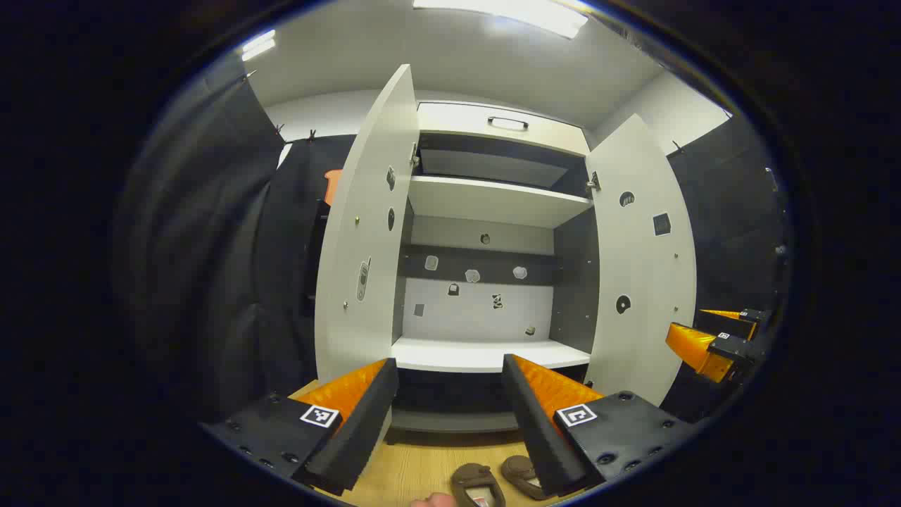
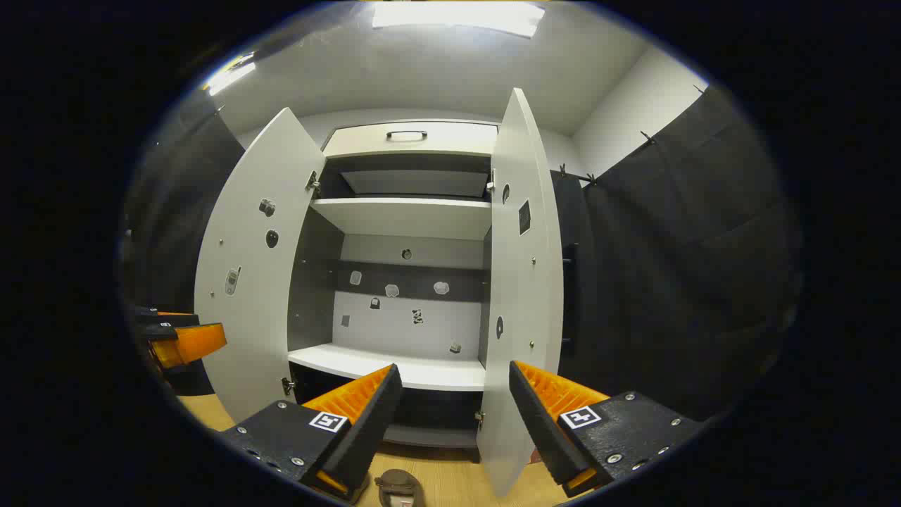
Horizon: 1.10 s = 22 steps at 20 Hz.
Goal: Grab one shoe with the right hand and put it into the shoe cabinet, grab the other shoe with the left hand and put it into the shoe cabinet; then close the right door with the right hand and the left door with the left hand.
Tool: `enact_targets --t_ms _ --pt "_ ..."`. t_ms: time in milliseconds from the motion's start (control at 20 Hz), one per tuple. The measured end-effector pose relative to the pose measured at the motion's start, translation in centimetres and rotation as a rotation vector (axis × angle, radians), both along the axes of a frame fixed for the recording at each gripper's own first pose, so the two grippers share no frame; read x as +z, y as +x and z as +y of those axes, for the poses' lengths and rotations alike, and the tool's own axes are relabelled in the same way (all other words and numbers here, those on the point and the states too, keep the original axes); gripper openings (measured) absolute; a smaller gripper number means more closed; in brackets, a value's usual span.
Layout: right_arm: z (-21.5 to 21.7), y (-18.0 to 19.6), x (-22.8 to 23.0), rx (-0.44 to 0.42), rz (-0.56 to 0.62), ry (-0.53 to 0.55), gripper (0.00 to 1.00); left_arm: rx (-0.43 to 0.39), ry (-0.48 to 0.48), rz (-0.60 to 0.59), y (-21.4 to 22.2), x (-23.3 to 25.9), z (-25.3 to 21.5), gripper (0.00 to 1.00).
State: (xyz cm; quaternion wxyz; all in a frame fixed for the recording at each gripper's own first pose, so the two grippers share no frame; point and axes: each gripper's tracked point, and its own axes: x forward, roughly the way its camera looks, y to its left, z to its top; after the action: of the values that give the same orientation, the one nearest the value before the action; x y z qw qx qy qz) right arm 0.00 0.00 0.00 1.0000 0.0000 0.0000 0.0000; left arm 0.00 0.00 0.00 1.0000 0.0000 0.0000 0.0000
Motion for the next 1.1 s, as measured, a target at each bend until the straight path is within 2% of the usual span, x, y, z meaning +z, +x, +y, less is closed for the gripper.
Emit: enact_targets --t_ms 500,1100 --pt "0.6 0.4 0.3 -0.003 -0.011 -0.010 0.94 -0.014 0.020 -0.010 0.4 0.2 0.0 0.96" --pt "2.1 1.3 0.3 0.024 -0.014 -0.031 0.94 0.008 0.011 0.004 0.4 -0.3 1.1 0.96"
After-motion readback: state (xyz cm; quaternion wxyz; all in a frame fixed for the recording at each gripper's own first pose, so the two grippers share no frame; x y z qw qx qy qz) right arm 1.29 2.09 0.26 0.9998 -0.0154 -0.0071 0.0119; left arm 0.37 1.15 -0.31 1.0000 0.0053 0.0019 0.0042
